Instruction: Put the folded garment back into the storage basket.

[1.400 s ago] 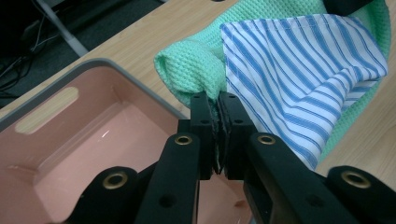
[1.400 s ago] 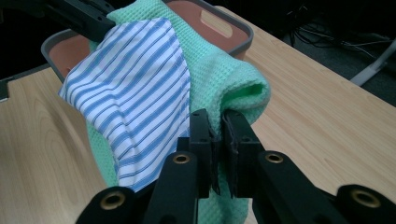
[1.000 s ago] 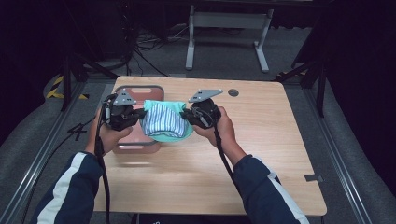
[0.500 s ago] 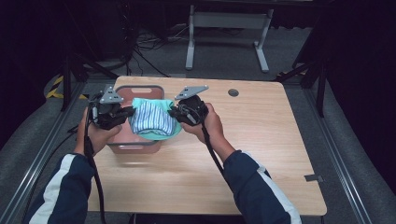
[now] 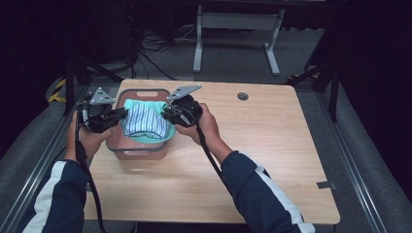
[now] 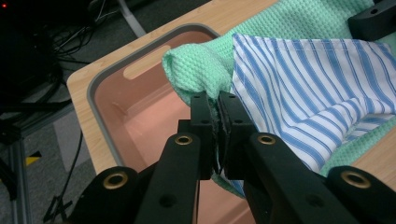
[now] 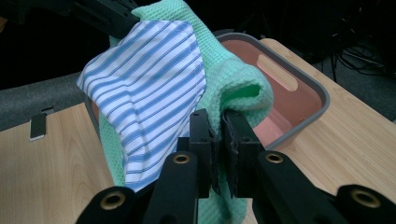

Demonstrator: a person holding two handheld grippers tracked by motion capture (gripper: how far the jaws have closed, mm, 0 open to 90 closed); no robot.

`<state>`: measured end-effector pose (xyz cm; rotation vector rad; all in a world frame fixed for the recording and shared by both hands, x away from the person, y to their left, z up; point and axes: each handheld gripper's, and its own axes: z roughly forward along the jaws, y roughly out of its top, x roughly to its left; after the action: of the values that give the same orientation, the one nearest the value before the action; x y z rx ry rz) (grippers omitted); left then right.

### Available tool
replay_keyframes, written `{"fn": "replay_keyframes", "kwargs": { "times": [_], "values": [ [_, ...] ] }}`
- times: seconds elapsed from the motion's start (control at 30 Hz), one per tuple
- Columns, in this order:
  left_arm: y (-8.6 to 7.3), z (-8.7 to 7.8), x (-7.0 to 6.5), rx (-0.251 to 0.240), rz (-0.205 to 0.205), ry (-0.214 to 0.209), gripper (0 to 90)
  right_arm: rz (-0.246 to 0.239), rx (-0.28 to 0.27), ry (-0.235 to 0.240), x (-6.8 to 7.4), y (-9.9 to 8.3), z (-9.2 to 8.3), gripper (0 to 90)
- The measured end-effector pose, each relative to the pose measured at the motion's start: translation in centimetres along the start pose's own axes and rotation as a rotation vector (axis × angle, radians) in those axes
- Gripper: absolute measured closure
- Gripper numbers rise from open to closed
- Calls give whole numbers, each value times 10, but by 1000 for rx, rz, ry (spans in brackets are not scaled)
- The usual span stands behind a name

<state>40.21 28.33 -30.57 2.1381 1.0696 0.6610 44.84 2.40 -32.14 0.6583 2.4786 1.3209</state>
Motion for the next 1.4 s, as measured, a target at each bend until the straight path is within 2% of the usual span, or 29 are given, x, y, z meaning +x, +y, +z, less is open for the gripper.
{"fn": "replay_keyframes", "kwargs": {
  "times": [0.17, 0.27, 0.37, 0.53, 0.93, 1.23, 1.4],
  "values": [
    [-6, 1, 8, -4, -23, 9, 856, -19, 13, 18, 5, 4, 14, 826],
    [-9, 2, 11, 19, -23, 24, 856, -21, 22, 26, 8, 4, 23, 826],
    [-11, 4, 12, 19, -23, 36, 856, -23, 29, 30, 9, 4, 29, 826],
    [-14, 11, 14, 48, -4, 62, 856, -13, 42, 34, 9, 2, 40, 826],
    [-23, 29, 19, 66, -26, 61, 856, -20, 84, 29, 9, -2, 61, 825],
    [-29, 42, 18, 90, -21, 68, 855, -19, 110, 42, 9, -7, 73, 823],
    [-30, 50, 15, 127, -7, 77, 855, -23, 142, 41, 8, -11, 78, 821]
  ]
}}
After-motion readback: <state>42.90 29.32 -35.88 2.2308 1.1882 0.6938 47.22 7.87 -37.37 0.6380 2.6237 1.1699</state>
